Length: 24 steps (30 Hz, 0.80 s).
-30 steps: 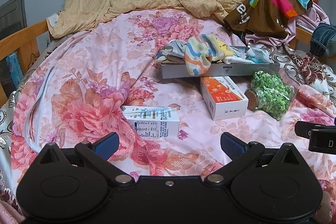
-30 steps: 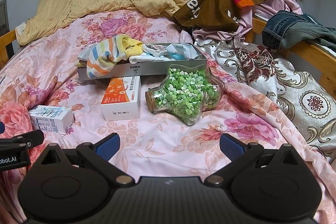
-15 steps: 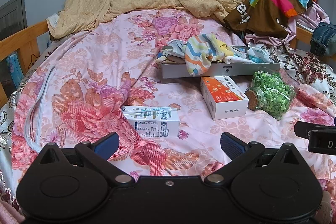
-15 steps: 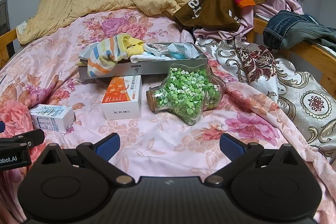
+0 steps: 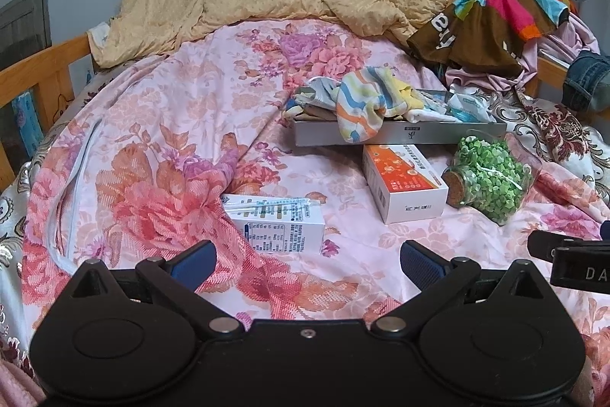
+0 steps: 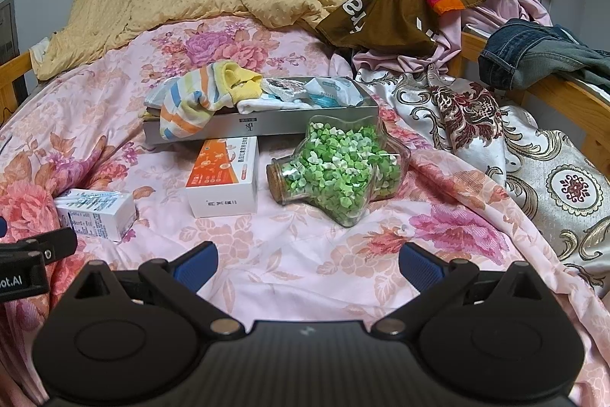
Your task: Organize soft objects
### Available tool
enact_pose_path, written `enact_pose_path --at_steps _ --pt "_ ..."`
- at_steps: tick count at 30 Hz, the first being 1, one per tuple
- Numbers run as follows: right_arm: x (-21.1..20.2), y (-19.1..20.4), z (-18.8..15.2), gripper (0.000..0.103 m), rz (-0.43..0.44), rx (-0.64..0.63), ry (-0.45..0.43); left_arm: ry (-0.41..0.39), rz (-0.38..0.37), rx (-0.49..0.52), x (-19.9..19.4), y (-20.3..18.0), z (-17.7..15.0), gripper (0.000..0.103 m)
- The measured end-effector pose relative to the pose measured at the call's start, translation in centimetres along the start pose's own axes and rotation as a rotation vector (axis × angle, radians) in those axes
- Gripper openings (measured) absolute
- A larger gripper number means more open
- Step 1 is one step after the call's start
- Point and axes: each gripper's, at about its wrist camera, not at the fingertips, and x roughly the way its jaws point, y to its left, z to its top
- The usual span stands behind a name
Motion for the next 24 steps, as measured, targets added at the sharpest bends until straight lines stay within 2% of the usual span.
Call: enact_pose_path --at_steps 24 --pt "-0.03 0.01 0.01 0.103 -0.001 -0.001 0.001 0.004 0.007 0.006 -0.06 0.01 -0.07 0.102"
